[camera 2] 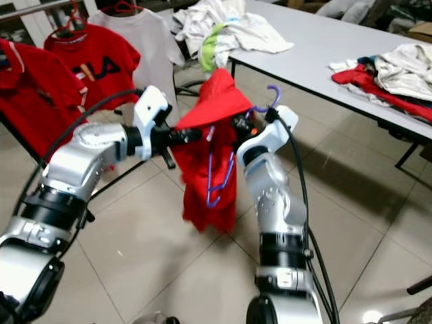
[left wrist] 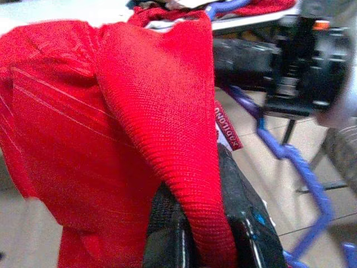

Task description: Hang hanger

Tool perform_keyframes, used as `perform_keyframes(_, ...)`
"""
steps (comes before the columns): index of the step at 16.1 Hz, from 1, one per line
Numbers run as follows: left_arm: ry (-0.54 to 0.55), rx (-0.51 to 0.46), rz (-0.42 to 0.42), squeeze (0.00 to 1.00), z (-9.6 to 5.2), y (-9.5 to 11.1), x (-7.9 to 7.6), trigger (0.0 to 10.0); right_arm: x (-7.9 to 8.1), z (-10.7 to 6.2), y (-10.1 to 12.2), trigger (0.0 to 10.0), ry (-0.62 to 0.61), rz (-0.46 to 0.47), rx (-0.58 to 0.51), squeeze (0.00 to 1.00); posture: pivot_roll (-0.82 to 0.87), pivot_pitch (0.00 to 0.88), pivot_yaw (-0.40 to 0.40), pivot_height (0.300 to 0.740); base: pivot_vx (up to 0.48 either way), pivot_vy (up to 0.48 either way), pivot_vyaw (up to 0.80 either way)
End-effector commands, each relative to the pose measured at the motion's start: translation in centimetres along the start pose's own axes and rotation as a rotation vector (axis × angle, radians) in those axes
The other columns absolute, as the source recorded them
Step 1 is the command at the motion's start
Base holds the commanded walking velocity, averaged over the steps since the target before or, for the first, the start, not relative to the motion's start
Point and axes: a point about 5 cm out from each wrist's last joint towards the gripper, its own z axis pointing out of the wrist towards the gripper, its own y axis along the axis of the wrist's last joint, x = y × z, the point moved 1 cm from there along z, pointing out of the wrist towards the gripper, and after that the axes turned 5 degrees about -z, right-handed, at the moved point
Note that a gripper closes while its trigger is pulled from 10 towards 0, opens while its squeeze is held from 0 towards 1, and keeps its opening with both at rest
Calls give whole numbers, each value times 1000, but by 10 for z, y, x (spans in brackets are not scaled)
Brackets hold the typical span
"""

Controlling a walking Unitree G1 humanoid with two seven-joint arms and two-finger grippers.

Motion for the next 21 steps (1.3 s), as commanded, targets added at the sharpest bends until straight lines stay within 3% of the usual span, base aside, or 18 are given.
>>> perform_keyframes(1,-44,-39,-47,0,-2,7,-6,0,3,6,13,0,-21,43,-73,0,-22,0,85,740,0,0,0)
perform_keyframes(5,-138,-8,-96,0,-1,5,-18,0,2,14,20,0,-64,48,-121,0,-16,0,82,740,0,0,0)
perform_keyframes(6,-241,19,-142,0,-5,4,-30,0,-2,18,26,0,-95,24,-159,0,-14,0,82,740,0,0,0)
perform_keyframes(8,-325,23,-184,0,-9,7,-39,0,-4,21,30,0,-110,22,-177,0,-11,0,81,740,0,0,0)
perform_keyframes(11,-374,36,-205,0,-12,9,-45,0,-5,22,33,0,-123,25,-200,0,-9,0,80,740,0,0,0)
perform_keyframes(13,-427,-42,-270,0,-13,24,-50,0,-7,23,32,0,-137,7,-216,0,-10,0,81,740,0,0,0)
perform_keyframes(15,-425,-130,-307,0,-14,40,-49,0,-4,23,27,0,-124,-42,-214,0,-10,0,81,740,0,0,0)
perform_keyframes(16,-372,-178,-305,0,-14,49,-40,0,-1,21,22,0,-98,-91,-208,0,-10,0,80,740,0,0,0)
perform_keyframes(18,-352,-199,-305,0,-15,53,-35,0,1,20,19,0,-81,-125,-204,0,-11,0,81,740,0,0,0)
perform_keyframes(19,-348,-251,-322,0,-22,67,-28,0,3,16,12,0,-43,-203,-192,0,-13,0,81,740,0,0,0)
perform_keyframes(21,-330,-264,-306,0,-27,72,-23,0,5,13,7,0,-18,-230,-184,0,-12,0,80,740,0,0,0)
